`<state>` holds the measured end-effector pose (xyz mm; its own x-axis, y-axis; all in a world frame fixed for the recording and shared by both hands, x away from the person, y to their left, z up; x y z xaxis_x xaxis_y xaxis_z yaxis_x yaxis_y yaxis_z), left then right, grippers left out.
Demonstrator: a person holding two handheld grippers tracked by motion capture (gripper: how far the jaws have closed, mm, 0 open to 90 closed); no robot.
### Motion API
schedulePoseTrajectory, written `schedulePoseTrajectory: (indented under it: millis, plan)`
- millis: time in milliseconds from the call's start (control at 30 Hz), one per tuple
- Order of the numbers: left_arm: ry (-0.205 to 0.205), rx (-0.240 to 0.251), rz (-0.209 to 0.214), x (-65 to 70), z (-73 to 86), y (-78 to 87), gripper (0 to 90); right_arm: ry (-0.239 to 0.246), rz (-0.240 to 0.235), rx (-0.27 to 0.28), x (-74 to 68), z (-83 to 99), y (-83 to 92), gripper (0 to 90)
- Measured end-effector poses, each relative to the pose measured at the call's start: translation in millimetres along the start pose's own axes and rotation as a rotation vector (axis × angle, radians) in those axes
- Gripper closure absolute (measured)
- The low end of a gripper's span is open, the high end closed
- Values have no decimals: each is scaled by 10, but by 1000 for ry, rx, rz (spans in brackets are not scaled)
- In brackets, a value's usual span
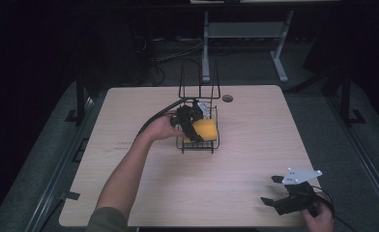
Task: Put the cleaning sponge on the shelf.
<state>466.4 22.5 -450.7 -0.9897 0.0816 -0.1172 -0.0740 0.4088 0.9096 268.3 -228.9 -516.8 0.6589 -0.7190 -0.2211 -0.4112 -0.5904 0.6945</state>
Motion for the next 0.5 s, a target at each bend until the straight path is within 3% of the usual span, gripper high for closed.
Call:
schedulePoseTrajectory:
  millis: [500]
  plan:
    - [41,-16,-6,-131,118,-164,215,6,1,-4,5,3,-2,137]
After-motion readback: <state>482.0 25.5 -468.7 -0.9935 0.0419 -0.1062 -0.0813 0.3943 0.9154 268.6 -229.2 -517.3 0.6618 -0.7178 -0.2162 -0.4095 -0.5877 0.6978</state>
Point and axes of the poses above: each handheld gripper's, and its own axes: y roughly backward along the jaws, z roughly out of its underside, x roughly to its right, the point moved 8 cm from there along -y, roughly forward along the jaws, and after that the axes turned 13 degrees about -y, right-handed, at the moved point
